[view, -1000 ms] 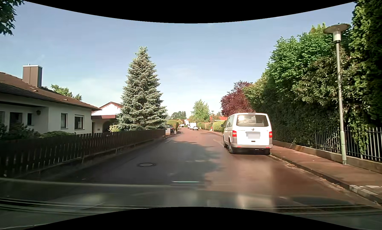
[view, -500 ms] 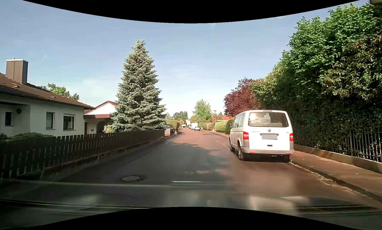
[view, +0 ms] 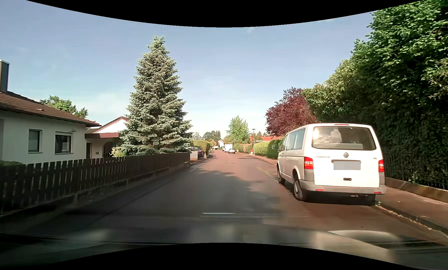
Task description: Follow the waypoints while adhering to traffic rules and regulations
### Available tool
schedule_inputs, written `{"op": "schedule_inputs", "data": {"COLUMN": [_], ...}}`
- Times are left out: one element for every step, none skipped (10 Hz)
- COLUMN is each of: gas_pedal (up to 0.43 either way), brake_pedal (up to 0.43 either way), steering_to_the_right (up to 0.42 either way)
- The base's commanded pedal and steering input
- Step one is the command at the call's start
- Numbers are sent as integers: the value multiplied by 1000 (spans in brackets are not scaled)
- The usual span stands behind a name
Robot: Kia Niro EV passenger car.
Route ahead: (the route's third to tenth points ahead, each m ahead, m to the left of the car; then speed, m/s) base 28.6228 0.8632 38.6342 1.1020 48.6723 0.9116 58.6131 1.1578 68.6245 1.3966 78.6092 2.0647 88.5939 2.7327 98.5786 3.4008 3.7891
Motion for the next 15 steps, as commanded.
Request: {"op": "schedule_inputs", "data": {"gas_pedal": [110,110,110,110,110,110,110,110,110,110,110,110,110,110,110], "brake_pedal": [0,0,0,0,0,0,0,0,0,0,0,0,0,0,0], "steering_to_the_right": [-6,-5,-1,2,2,1,0,0,-2,-5,-10,-11,-10,-9,-9]}}
